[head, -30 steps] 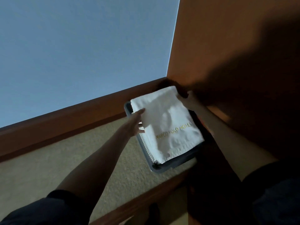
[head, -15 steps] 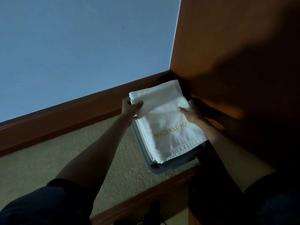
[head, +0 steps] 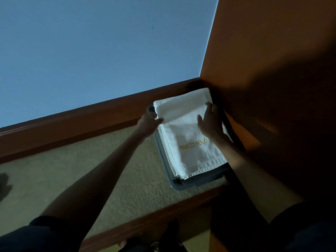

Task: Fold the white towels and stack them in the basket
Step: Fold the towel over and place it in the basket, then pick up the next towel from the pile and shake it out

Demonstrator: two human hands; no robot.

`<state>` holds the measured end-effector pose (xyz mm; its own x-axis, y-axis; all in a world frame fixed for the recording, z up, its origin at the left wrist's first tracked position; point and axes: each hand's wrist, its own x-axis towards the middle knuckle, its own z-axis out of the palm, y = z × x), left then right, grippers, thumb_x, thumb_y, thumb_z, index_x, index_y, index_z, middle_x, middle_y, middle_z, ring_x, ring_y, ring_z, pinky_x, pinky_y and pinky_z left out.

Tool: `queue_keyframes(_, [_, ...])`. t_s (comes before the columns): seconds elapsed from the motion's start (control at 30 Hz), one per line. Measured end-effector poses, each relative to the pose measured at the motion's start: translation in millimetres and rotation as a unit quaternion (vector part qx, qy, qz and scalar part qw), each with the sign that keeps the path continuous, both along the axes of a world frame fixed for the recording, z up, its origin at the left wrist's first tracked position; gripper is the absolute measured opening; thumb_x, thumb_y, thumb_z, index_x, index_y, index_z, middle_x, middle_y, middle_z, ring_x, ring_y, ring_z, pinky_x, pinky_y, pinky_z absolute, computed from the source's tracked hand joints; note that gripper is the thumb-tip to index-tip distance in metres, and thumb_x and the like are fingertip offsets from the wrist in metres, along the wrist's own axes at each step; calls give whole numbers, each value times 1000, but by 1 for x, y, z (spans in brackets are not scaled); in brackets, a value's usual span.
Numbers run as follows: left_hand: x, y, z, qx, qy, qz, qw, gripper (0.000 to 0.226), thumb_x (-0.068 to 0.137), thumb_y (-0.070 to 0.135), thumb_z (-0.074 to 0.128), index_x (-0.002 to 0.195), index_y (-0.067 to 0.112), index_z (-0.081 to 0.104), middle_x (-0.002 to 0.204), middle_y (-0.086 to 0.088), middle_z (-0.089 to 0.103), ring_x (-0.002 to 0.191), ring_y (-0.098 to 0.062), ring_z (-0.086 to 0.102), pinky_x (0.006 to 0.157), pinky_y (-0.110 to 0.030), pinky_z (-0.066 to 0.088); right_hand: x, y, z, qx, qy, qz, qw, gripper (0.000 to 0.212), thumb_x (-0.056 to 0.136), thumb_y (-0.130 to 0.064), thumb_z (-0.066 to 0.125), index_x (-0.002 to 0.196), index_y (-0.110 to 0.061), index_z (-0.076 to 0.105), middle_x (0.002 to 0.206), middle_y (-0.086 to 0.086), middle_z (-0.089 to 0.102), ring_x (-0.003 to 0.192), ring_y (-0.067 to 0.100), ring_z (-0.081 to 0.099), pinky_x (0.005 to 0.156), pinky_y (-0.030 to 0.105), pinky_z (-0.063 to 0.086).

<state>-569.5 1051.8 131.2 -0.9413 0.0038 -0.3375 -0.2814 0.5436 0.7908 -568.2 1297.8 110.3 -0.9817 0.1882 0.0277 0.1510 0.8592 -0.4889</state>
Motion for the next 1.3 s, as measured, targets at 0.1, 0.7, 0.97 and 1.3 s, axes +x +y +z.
queue_keyframes(0.1, [23,-38,30,-42,20,-48,998,21,102,26,61,113,10,69,92,2,71,75,-11,71,61,-24,52,-2,-49,25,-16,45,85,995,40,97,-18,60,133,-5,49,140,18,47,125,36,51,98,45,44])
queue_keyframes(0.7, [285,-426,136,-175,87,97,976,12,98,30,66,102,21,73,95,6,74,80,-11,71,80,-37,59,127,-512,154,-58,-35,502,862,17,100,-22,64,113,-13,66,108,-3,66,95,13,62,77,25,45])
queue_keyframes(0.97, [434,-574,132,-220,44,178,958,12,98,28,64,102,23,74,98,7,73,86,-10,63,79,-30,50,251,-693,139,-51,-72,589,804,14,93,-21,72,105,-14,70,107,3,74,98,18,68,80,28,50])
queue_keyframes(1.3, [526,-694,87,-217,-6,257,942,14,95,29,67,87,41,66,85,18,64,82,-1,58,79,-34,51,302,-838,108,66,-148,656,737,25,96,-27,64,115,-12,64,107,-1,65,100,18,62,78,27,46])
